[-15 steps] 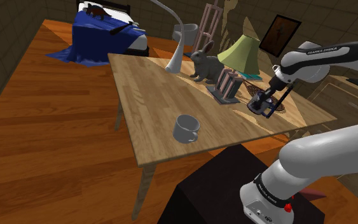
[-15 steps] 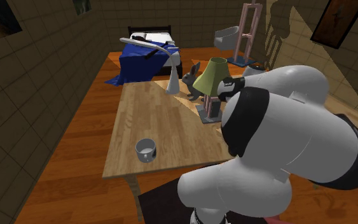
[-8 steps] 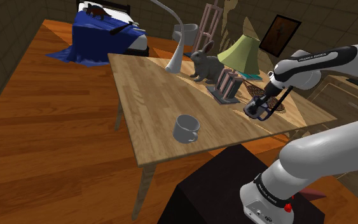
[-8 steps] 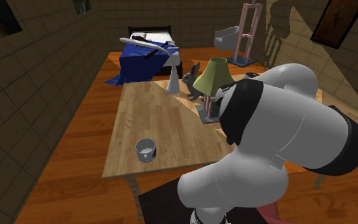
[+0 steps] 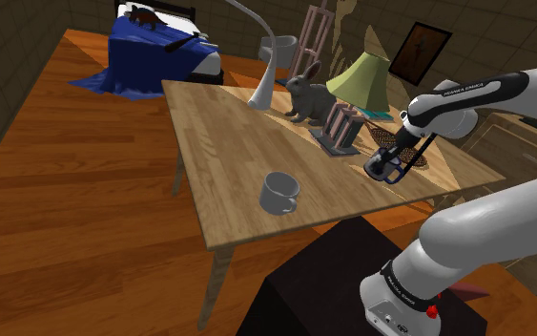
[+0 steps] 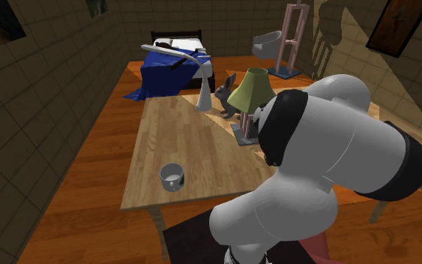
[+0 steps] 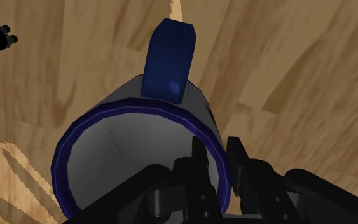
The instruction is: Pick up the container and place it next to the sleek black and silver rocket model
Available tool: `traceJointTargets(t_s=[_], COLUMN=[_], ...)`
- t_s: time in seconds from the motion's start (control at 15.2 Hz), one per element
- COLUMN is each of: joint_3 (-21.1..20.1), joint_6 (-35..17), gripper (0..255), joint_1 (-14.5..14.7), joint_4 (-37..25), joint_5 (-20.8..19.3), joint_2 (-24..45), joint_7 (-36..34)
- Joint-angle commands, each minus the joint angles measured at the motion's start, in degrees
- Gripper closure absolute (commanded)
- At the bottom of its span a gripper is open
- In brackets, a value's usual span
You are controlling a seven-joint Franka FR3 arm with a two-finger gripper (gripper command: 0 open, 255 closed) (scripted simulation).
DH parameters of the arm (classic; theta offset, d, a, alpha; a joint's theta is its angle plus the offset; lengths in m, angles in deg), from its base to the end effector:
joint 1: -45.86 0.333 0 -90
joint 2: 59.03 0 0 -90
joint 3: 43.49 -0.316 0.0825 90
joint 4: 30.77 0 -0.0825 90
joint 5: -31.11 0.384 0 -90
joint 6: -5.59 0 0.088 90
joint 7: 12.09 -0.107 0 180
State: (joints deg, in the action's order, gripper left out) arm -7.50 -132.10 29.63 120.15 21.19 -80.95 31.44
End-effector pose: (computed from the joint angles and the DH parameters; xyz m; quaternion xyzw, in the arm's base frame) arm 0.2603 -0.3231 0.3581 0.9976 -0.0016 0.0691 0.0015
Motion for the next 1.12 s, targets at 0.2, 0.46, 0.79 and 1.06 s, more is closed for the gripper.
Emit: traceJointTargets(t_s=[0.2, 0.46, 0.79, 1.06], joint_3=[0.0, -0.7, -2.7, -2.7], joint_6=[0.0, 2.4, 9.0, 9.0], gripper=[0, 0, 0, 0], joint_1=[0.0, -0.6, -1.9, -1.9], joint_4=[0.0, -0.8, -3.3, -3.3], joint_5=[0.0, -0.7, -1.7, -1.7], joint_2=[0.0, -1.8, -6.0, -6.0], joint_7=[0.0, -0.5, -1.6, -1.6])
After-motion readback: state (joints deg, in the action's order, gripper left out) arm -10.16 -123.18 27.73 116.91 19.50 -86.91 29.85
